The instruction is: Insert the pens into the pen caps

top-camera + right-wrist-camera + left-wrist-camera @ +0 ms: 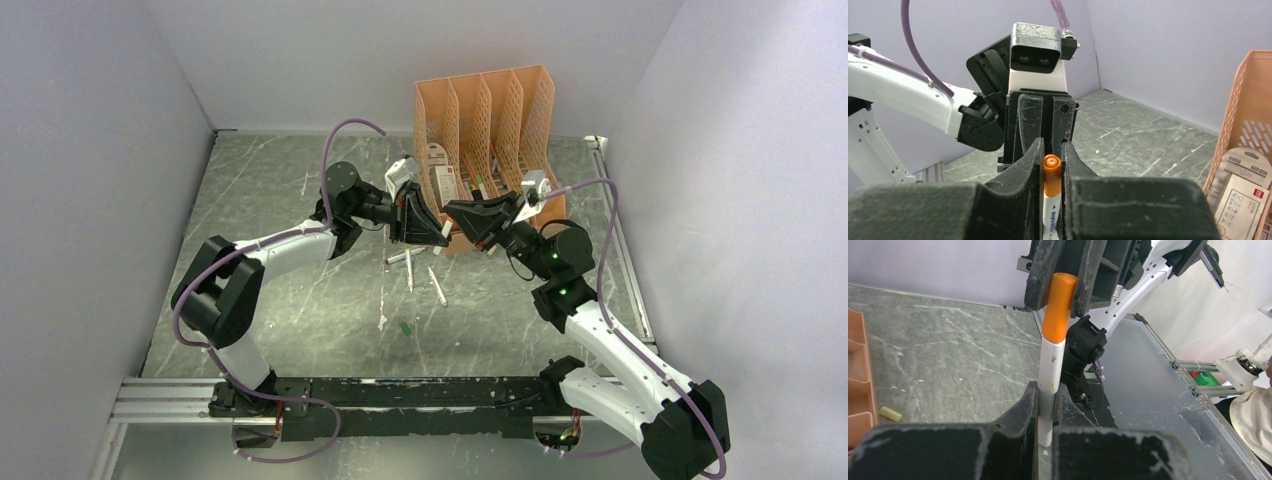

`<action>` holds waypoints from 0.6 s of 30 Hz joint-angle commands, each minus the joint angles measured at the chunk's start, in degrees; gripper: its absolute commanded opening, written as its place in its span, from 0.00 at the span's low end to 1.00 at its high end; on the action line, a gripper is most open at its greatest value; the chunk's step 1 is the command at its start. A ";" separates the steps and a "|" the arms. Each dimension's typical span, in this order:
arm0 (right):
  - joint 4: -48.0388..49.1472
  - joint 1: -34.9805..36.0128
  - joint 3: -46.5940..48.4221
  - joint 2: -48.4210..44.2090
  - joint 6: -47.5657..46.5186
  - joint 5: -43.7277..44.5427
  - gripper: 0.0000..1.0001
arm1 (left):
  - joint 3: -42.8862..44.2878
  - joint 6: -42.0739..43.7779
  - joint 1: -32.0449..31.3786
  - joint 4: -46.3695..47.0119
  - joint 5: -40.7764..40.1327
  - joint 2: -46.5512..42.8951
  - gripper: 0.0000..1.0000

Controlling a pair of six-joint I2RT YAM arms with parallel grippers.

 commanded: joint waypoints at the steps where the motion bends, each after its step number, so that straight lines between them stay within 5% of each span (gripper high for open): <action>1: -22.45 5.78 -8.18 4.92 1.97 -16.01 0.00 | 10.74 -0.72 1.74 10.14 -17.71 -2.77 0.07; 18: -18.01 8.03 -12.99 8.89 3.75 -15.90 0.00 | 16.34 -3.22 3.08 12.89 -16.95 -0.53 0.07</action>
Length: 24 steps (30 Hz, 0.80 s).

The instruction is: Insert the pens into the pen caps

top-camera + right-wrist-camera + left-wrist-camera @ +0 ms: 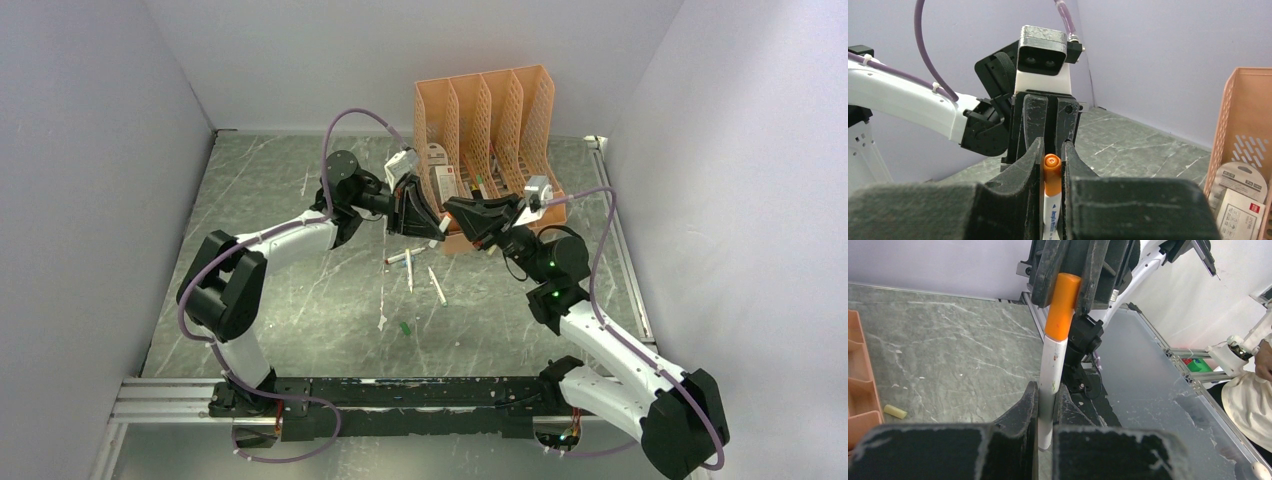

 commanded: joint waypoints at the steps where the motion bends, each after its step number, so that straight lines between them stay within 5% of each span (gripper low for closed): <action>1: -28.00 6.95 -9.58 7.01 3.88 -19.74 0.00 | 11.75 -3.55 1.33 15.64 -21.85 -2.63 0.07; 24: -29.50 9.92 -10.03 10.49 3.35 -14.64 0.00 | 13.10 -5.46 2.91 16.75 -20.94 -3.70 0.07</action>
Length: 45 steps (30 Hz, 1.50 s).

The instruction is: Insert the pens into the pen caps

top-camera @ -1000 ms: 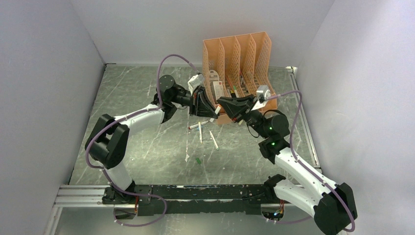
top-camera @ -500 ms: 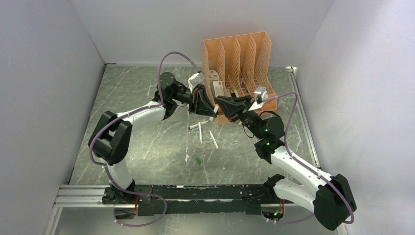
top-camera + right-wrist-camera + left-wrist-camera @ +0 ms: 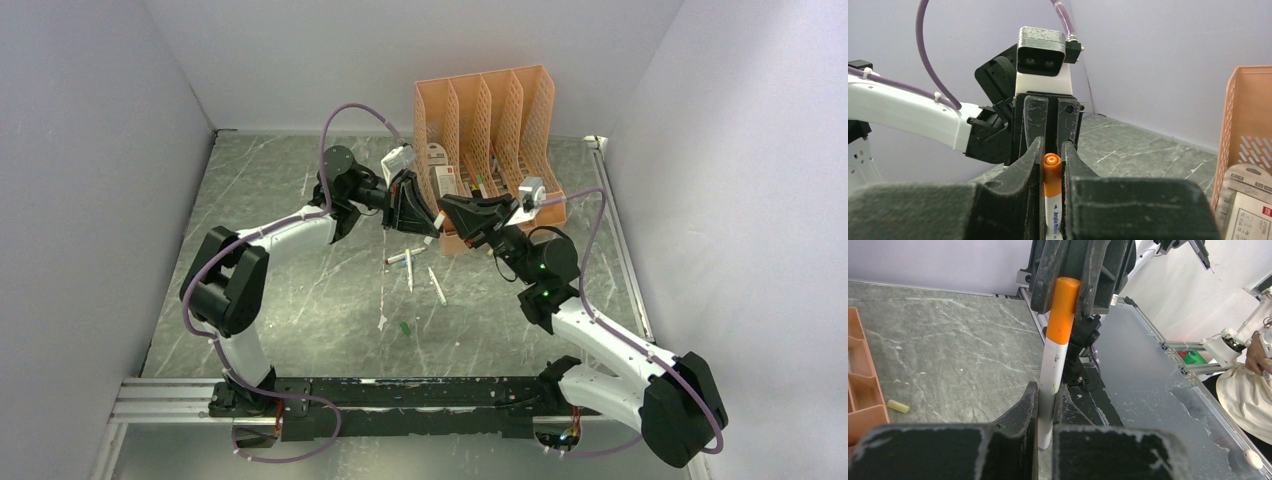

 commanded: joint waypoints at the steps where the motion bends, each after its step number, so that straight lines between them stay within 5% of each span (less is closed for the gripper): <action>1: -33.85 6.24 -9.20 5.82 3.47 -20.49 0.00 | 10.30 -3.04 1.12 14.79 -24.60 -5.42 0.07; 6: -33.91 6.26 -4.01 1.97 5.52 -18.78 0.14 | -1.68 -3.56 1.10 17.53 -25.63 -7.66 0.07; 10: -35.32 6.12 1.22 -1.33 6.31 -15.58 0.35 | -11.35 -0.53 1.10 15.55 -27.30 -10.15 0.07; 16: -37.64 4.91 3.40 -7.47 5.26 -11.40 0.45 | -17.96 12.37 1.30 -3.20 -33.79 -16.27 0.07; 24: -46.94 3.92 1.28 -12.50 2.61 -5.33 0.49 | -13.84 26.45 2.23 -32.95 -56.43 -19.56 0.07; 31: -49.03 3.74 -0.31 -11.61 2.00 -2.00 0.49 | -7.06 24.36 3.00 -53.89 -85.43 -12.03 0.07; 45: -45.68 3.60 -2.61 -6.93 2.26 -4.14 0.49 | 2.59 25.78 4.94 -65.44 -91.41 4.74 0.12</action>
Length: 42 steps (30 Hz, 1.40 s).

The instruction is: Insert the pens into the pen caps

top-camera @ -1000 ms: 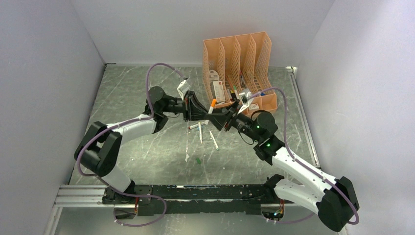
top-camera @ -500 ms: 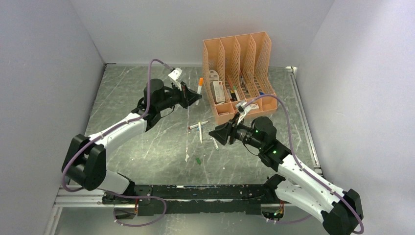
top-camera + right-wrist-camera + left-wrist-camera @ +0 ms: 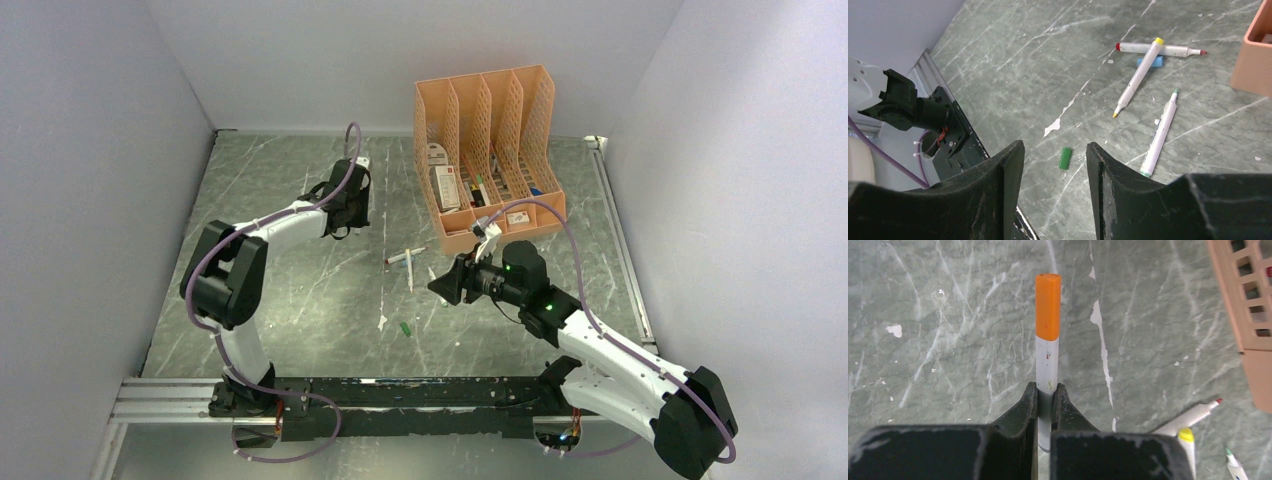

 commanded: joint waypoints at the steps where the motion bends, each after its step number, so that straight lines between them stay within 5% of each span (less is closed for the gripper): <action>1: 1.96 -0.17 -1.14 0.02 -0.09 -0.40 0.49 | 4.16 1.57 0.11 -4.61 -2.25 4.16 0.15; 13: -4.15 -0.19 0.64 0.20 -3.67 8.56 0.49 | 8.50 1.97 0.10 -8.36 -2.47 8.20 0.46; 20: -4.52 -0.14 3.17 11.56 -5.63 11.98 0.51 | 6.45 0.68 0.09 -6.02 -0.97 1.66 0.46; 27: -4.72 -0.02 8.28 24.35 -7.89 16.45 0.51 | -5.53 -1.46 0.09 8.01 10.72 -14.46 0.45; 38: -10.35 6.81 14.08 36.45 -8.60 25.16 0.43 | -15.25 -7.72 0.09 15.90 15.05 -24.91 0.42; 42: -12.58 8.64 15.32 38.30 -7.25 28.29 0.32 | -15.33 -7.92 0.09 14.81 14.45 -24.77 0.42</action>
